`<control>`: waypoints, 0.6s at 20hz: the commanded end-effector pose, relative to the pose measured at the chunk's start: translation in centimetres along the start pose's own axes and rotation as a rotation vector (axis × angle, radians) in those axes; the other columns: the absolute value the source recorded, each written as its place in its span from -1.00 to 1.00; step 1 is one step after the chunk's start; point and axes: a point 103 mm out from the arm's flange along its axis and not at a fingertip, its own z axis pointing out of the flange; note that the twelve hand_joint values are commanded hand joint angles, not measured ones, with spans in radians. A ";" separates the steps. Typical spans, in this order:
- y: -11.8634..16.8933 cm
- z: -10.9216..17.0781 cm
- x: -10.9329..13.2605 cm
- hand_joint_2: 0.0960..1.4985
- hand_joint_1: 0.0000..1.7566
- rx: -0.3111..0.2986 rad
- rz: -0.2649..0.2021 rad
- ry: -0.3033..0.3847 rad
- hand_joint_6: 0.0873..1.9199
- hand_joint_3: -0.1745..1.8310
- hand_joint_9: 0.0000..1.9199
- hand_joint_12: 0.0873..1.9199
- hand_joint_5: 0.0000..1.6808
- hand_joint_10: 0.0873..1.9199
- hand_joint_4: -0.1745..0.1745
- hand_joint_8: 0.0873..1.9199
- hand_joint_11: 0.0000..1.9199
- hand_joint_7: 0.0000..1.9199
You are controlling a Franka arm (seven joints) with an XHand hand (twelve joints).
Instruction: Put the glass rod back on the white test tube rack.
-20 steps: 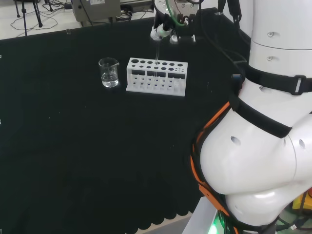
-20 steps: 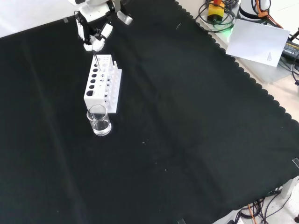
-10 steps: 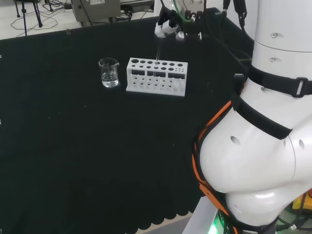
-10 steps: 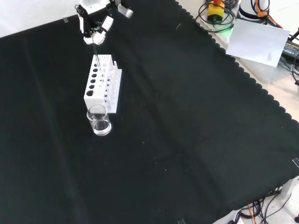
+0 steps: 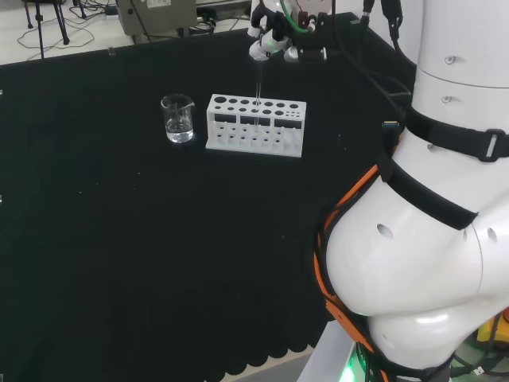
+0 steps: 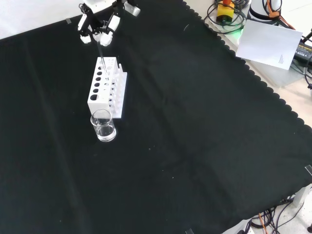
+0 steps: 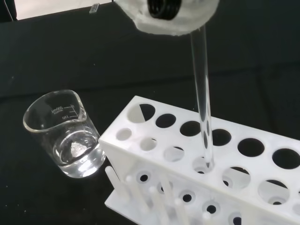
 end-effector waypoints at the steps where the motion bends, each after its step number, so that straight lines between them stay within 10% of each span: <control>1: -0.1 -0.3 0.8 0.13 0.52 -0.006 -0.003 -0.011 -0.16 -1.00 0.97 -0.05 -0.20 -0.27 -1.00 -1.00 0.75 0.57; 12: -0.4 -0.5 1.4 0.12 0.52 -0.025 -0.002 -0.002 -0.17 -1.00 0.98 -0.05 -0.21 -0.26 -1.00 -1.00 0.76 0.55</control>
